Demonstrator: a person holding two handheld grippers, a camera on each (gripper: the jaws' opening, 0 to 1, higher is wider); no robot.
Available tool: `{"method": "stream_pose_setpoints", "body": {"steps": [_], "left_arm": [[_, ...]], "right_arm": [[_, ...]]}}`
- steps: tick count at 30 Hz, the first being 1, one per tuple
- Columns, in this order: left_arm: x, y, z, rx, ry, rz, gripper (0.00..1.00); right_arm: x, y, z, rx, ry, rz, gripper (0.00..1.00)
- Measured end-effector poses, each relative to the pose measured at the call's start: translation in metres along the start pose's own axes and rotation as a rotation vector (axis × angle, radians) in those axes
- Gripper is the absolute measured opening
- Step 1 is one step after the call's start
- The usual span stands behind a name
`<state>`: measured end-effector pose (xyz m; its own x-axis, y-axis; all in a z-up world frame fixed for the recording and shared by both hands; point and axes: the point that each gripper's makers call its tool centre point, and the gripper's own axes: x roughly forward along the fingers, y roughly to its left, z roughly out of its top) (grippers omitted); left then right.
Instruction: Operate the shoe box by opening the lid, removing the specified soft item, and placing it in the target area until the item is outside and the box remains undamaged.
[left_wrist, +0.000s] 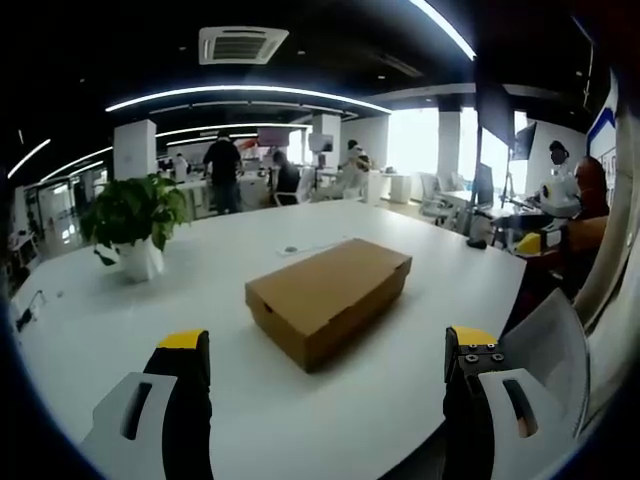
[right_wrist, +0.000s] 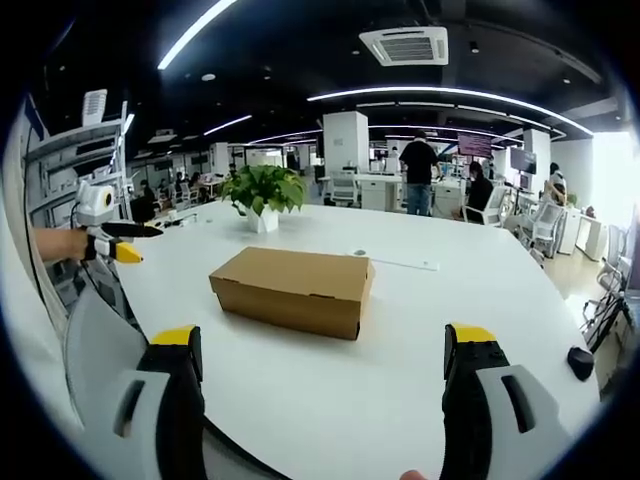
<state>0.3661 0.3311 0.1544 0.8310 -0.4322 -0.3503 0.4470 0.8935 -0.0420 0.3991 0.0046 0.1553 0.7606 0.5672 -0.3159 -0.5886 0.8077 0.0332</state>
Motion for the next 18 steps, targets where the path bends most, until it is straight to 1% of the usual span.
{"method": "stream_pose_setpoints", "body": {"steps": [9,18], "left_arm": [[0.0000,0.0001,-0.0015,-0.012,0.002,0.004,1.00],[0.0024,-0.0006,0.0004,-0.014,-0.002,0.002,1.00]], "right_arm": [[0.0006,-0.0011,-0.0006,-0.009,0.008,0.006,0.95],[0.0028,-0.0045,-0.0002,-0.019,0.013,0.010,0.95]]}}
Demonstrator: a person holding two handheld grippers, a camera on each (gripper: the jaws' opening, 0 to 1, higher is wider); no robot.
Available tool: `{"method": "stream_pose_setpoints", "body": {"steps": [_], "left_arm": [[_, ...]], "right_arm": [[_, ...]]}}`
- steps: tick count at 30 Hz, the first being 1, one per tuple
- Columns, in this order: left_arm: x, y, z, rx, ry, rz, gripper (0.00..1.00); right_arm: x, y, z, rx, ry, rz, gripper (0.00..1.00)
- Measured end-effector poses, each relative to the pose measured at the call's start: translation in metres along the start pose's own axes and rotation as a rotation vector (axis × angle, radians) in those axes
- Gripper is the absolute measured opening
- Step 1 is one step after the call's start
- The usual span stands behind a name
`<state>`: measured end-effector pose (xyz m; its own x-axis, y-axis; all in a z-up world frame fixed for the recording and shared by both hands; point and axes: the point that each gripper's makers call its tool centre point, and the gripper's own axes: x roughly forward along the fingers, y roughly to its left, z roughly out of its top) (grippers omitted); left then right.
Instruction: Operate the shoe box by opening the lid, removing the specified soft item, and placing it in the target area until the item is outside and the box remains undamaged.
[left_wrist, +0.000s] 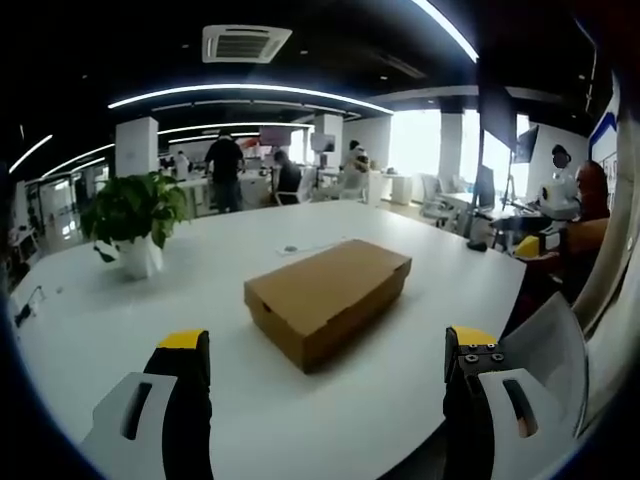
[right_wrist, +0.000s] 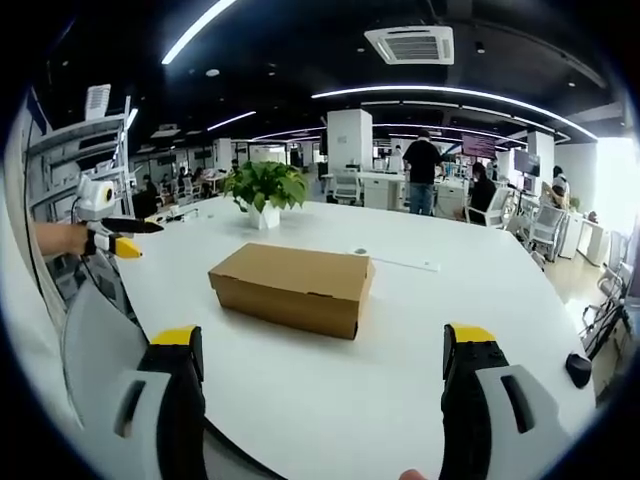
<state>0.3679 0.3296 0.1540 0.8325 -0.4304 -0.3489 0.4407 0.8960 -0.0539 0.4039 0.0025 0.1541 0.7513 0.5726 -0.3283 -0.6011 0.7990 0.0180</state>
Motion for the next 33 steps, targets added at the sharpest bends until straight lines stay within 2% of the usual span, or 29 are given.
{"method": "stream_pose_setpoints", "body": {"steps": [17,33], "left_arm": [[0.013,0.001,0.001,-0.002,0.005,-0.007,1.00],[0.036,0.009,-0.003,-0.009,0.021,-0.018,0.98]], "right_arm": [[0.013,-0.009,0.002,-0.026,0.016,0.020,0.95],[0.054,-0.014,0.007,-0.078,0.034,0.088,0.93]]}}
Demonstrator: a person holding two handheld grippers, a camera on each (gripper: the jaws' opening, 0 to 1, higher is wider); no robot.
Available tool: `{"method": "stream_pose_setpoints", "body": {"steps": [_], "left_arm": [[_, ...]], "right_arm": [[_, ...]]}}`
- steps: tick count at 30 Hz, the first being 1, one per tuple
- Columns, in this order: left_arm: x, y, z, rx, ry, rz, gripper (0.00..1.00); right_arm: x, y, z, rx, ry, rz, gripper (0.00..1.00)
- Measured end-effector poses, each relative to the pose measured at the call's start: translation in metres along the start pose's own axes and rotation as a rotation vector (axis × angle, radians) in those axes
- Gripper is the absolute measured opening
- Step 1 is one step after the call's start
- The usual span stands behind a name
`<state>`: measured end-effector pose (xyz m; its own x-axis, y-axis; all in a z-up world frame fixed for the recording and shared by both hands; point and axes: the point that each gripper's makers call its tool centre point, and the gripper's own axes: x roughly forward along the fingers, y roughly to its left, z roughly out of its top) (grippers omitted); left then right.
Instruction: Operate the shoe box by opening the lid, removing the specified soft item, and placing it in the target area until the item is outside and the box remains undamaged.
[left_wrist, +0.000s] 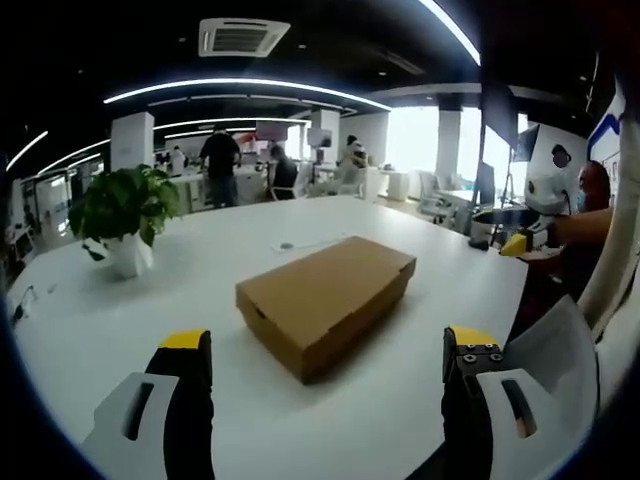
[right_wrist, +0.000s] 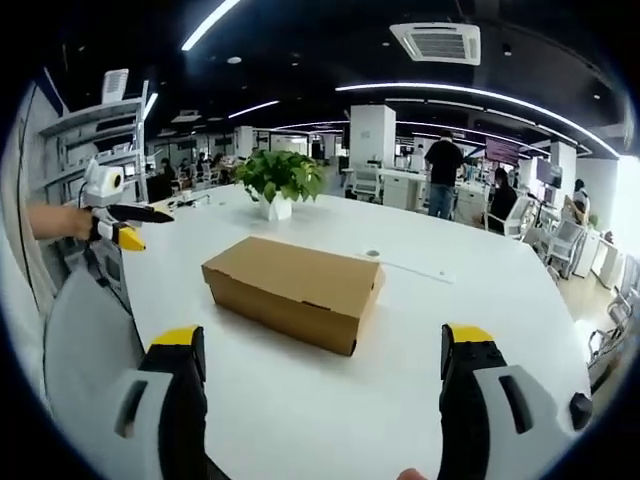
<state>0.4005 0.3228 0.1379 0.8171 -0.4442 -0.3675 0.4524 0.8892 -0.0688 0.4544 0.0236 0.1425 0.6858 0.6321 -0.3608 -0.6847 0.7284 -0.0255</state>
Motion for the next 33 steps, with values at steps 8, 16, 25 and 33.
{"method": "stream_pose_setpoints", "body": {"steps": [8,16,25,33], "left_arm": [[0.014,0.001,-0.002,0.009,0.011,-0.011,0.96],[0.025,0.004,-0.007,0.017,0.025,-0.010,0.94],[0.038,0.010,-0.014,0.000,0.033,0.008,0.91],[0.048,0.018,-0.017,-0.006,0.031,0.038,0.83]], "right_arm": [[0.017,-0.005,-0.002,-0.018,0.016,0.029,0.92],[0.032,-0.013,-0.004,-0.032,0.026,0.041,0.92],[0.056,-0.023,-0.017,-0.045,0.067,0.061,0.89],[0.074,-0.024,-0.020,-0.070,0.081,0.093,0.84]]}}
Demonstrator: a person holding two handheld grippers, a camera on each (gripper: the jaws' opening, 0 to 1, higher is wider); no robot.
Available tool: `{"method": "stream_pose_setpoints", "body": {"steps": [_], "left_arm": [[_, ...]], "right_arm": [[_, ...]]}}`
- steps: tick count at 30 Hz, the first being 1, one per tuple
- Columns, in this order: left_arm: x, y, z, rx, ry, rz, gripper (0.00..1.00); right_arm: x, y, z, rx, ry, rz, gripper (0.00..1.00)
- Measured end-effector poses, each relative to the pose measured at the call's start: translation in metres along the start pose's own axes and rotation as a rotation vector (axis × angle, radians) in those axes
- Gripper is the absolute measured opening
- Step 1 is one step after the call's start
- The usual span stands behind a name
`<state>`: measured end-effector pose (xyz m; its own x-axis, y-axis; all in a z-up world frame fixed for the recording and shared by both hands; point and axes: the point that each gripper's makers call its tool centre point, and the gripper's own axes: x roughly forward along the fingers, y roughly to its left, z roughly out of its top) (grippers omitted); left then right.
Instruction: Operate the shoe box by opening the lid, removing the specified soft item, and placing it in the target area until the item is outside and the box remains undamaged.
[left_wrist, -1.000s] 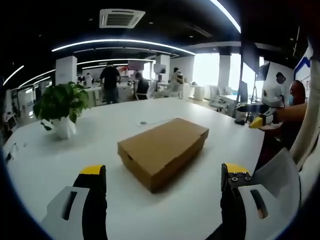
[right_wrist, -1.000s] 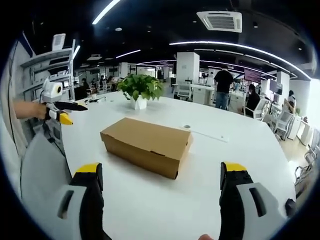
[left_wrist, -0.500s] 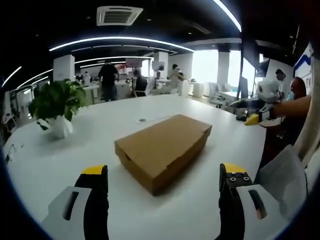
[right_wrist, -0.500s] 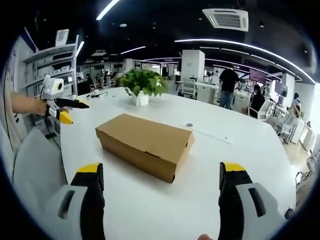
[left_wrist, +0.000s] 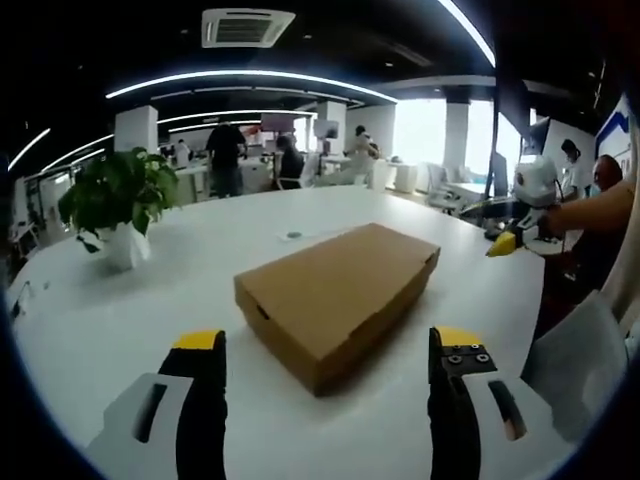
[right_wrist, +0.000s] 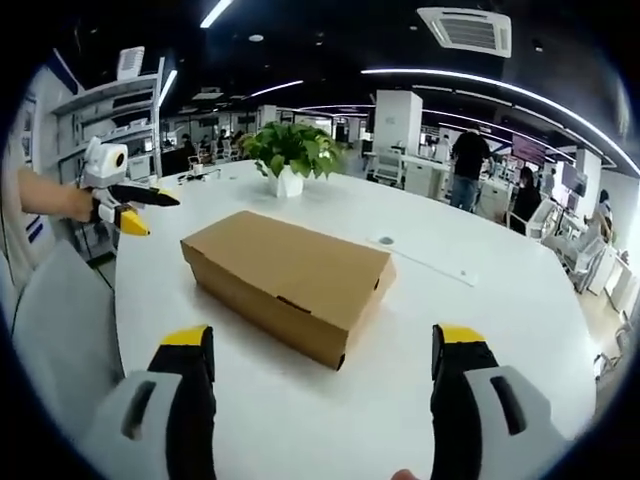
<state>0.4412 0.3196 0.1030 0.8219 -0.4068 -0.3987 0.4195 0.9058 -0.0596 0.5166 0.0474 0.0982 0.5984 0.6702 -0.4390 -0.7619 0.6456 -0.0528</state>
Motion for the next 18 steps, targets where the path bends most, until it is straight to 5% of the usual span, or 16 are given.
{"method": "stream_pose_setpoints", "body": {"steps": [18], "left_arm": [[0.033,0.002,-0.020,-0.014,0.040,0.008,0.73]], "right_arm": [[0.044,-0.002,-0.008,-0.007,0.030,0.061,0.68]]}}
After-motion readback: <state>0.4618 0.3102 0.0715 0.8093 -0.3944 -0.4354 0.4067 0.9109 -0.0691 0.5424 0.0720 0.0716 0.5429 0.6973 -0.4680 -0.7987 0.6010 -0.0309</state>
